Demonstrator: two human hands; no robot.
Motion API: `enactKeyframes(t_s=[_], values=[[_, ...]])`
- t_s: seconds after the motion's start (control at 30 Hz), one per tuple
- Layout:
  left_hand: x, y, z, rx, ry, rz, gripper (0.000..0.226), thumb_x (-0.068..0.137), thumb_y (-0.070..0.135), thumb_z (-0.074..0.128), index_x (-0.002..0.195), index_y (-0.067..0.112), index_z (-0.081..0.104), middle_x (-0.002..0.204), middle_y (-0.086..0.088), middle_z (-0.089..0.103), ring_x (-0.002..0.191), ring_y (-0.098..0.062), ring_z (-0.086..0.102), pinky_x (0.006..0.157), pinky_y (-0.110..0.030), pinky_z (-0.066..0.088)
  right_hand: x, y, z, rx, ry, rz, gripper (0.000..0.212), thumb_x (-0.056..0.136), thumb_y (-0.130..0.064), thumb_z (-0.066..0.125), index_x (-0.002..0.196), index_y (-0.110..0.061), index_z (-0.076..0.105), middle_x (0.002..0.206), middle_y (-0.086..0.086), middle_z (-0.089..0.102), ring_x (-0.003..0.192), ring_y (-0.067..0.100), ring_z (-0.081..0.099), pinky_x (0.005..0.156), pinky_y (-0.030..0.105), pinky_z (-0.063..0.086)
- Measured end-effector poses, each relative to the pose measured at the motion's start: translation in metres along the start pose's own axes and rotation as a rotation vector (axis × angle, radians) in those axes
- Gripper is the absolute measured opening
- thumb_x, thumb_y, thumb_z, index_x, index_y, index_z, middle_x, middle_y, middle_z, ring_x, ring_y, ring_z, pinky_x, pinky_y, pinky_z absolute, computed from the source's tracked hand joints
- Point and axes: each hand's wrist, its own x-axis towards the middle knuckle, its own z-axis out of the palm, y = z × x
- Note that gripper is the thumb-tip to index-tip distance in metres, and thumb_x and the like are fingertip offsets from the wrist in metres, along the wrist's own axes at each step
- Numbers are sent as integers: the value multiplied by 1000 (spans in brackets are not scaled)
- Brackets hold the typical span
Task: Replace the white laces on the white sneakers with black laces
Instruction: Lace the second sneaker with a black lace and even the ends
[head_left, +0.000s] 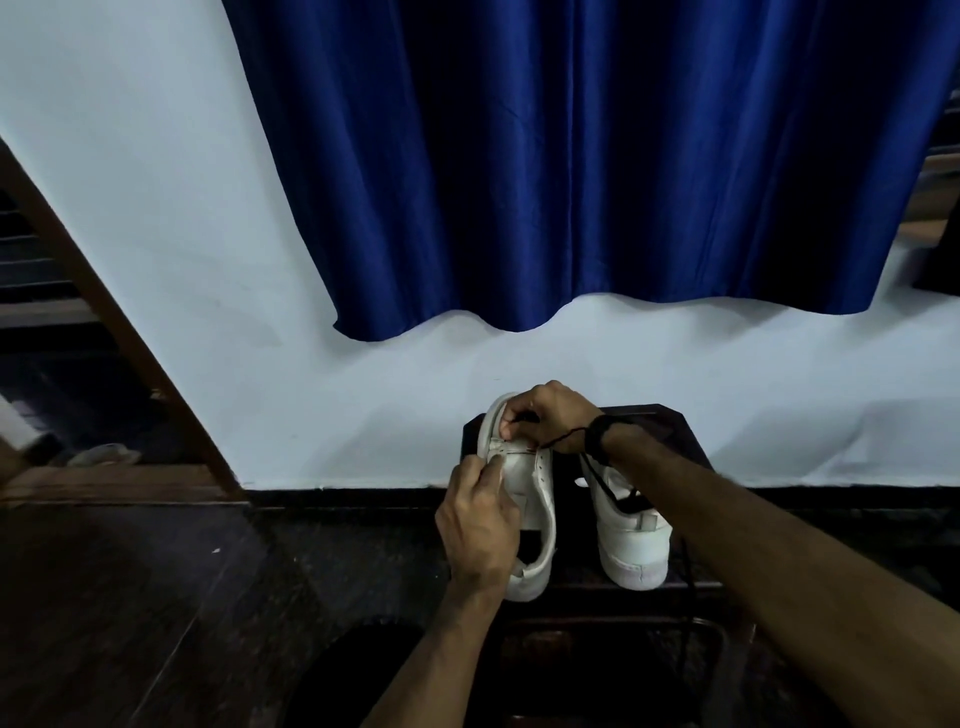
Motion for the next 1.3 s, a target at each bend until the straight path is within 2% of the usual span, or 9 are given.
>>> enactKeyframes(t_s=[0.13,0.43,0.57,0.7,0.9,1.1,1.2,1.3], values=[[-1,-1,1,-3,9,0,34,69,0,73,101,12,76,85,-3,61,76,-25,62,52,-33,49,1,-6,-3,-109,-56,-5,10,81,-35,63,89,-32,69,87,-14,71,86,9,62,80,32,50],[-1,1,-1,-1,7,-6,34,69,0,78,100,13,76,85,-2,61,76,-23,62,50,-31,47,11,-21,-8,-300,-147,-78,13,82,-31,65,94,-30,71,101,-10,68,92,11,58,72,24,38],[0,4,-3,1,0,-17,37,67,-1,78,100,16,76,82,-1,59,74,-22,60,47,-31,45,14,-24,-10,-150,-164,-71,14,75,-18,72,86,-24,77,85,-6,73,79,9,64,70,24,50],[1,5,-5,4,-20,-46,39,67,1,78,101,19,76,81,0,57,73,-22,60,46,-31,44,14,-28,-14,-20,-185,-86,17,72,-7,73,80,-20,78,76,-6,74,72,2,65,67,10,48],[1,3,-2,0,-19,-57,33,71,0,76,99,17,76,80,-1,58,73,-24,61,46,-32,44,19,-33,-20,-119,-268,-131,21,75,-7,70,84,-24,78,80,-9,74,76,-1,63,76,15,50],[1,3,-3,20,-22,-45,32,70,3,69,98,16,75,80,-2,57,74,-25,60,45,-32,41,28,-36,-19,-171,-295,-120,19,74,-5,72,85,-19,80,85,-1,73,79,8,63,78,25,53],[1,2,-2,23,-19,-51,30,73,6,64,98,17,76,80,-2,57,74,-25,60,44,-32,41,29,-36,-19,-148,-278,-102,19,72,-7,74,83,-21,79,78,-7,72,74,4,62,73,22,53],[1,1,-1,12,-23,-61,28,74,7,66,98,19,76,81,-1,58,75,-26,61,45,-33,42,28,-32,-20,-55,-272,-66,27,69,-5,75,91,-21,70,79,-3,72,76,10,65,73,27,54]])
